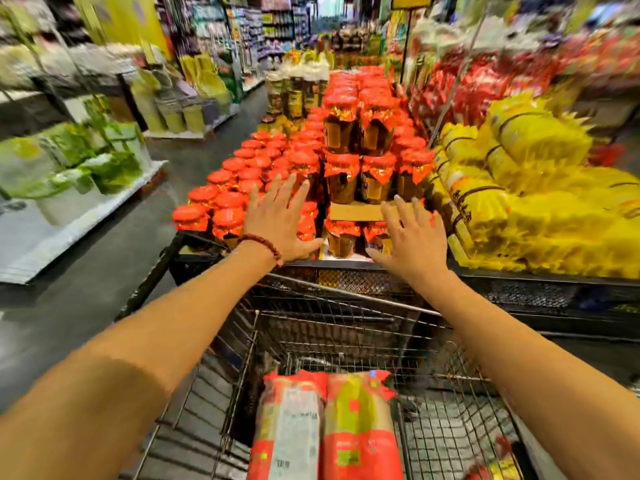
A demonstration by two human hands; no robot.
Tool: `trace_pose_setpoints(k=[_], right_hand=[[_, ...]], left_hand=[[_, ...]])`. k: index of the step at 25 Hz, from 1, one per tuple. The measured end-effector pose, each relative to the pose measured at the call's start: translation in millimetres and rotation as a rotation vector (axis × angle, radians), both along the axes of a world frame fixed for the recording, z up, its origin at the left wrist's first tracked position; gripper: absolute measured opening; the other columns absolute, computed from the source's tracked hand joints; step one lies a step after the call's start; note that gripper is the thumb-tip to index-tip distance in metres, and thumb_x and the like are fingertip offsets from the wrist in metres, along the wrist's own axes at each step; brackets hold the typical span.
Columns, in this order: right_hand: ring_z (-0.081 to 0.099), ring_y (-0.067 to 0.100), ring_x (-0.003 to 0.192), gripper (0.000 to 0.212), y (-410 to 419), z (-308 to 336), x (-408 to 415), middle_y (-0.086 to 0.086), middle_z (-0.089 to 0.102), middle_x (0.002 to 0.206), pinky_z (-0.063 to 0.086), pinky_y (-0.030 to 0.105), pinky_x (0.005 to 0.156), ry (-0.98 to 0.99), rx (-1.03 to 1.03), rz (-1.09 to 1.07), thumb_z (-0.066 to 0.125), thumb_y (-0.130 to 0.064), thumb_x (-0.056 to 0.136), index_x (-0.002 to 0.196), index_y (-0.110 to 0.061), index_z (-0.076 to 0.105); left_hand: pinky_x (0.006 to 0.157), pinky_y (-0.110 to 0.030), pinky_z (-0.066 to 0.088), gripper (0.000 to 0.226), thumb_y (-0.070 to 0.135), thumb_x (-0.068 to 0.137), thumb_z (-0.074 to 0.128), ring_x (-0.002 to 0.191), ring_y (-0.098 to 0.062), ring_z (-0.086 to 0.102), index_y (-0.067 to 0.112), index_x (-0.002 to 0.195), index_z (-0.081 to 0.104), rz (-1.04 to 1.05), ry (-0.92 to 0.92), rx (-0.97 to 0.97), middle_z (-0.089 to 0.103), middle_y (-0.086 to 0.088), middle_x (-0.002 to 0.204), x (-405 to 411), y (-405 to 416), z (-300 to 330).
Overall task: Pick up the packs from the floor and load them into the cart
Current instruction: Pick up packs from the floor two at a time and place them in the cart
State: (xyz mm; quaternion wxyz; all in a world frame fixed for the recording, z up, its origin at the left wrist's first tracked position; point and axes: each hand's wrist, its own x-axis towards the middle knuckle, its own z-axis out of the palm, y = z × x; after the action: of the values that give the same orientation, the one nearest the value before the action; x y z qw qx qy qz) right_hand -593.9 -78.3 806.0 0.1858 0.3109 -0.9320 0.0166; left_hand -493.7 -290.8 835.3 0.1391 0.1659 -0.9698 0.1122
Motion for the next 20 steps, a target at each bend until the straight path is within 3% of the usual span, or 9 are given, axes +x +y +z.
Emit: trace_pose_setpoints(k=[6, 12, 17, 20], right_hand=[[0.018, 0.031, 0.151, 0.091, 39, 37, 58, 0.005, 0.023, 0.164, 0.021, 0.056, 0.115, 0.081, -0.06, -0.119, 0.057, -0.065, 0.083, 0.156, -0.024, 0.023], [0.017, 0.034, 0.15, 0.091, 114, 37, 159, 0.007, 0.021, 0.164, 0.019, 0.056, 0.115, 0.088, -0.052, -0.336, 0.057, -0.064, 0.083, 0.156, -0.023, 0.022], [0.018, 0.033, 0.15, 0.089, 211, 15, 263, 0.009, 0.022, 0.164, 0.022, 0.057, 0.114, 0.02, -0.059, -0.509, 0.055, -0.063, 0.085, 0.156, -0.021, 0.021], [0.029, 0.037, 0.144, 0.089, 293, 10, 321, 0.013, 0.031, 0.159, 0.03, 0.058, 0.109, 0.049, -0.011, -0.64, 0.058, -0.063, 0.083, 0.154, -0.019, 0.028]], left_hand=[[0.118, -0.058, 0.002, 0.107, 0.08, 0.076, 0.046, 0.152, -0.027, 0.001, 0.025, 0.156, 0.002, -0.132, 0.097, -0.024, 0.002, -0.004, 0.165, 32, 35, 38], [0.117, -0.06, 0.002, 0.105, 0.074, 0.076, 0.054, 0.152, -0.026, 0.006, 0.023, 0.156, 0.01, -0.382, 0.138, 0.041, 0.009, -0.005, 0.164, 101, 92, 27], [0.115, -0.061, 0.01, 0.104, 0.075, 0.074, 0.053, 0.149, -0.028, 0.015, 0.022, 0.155, 0.015, -0.591, 0.036, -0.001, 0.018, -0.007, 0.162, 149, 169, 5], [0.116, -0.06, 0.012, 0.106, 0.077, 0.075, 0.05, 0.15, -0.028, 0.014, 0.02, 0.156, 0.012, -0.684, -0.011, -0.005, 0.017, -0.008, 0.162, 169, 236, 0]])
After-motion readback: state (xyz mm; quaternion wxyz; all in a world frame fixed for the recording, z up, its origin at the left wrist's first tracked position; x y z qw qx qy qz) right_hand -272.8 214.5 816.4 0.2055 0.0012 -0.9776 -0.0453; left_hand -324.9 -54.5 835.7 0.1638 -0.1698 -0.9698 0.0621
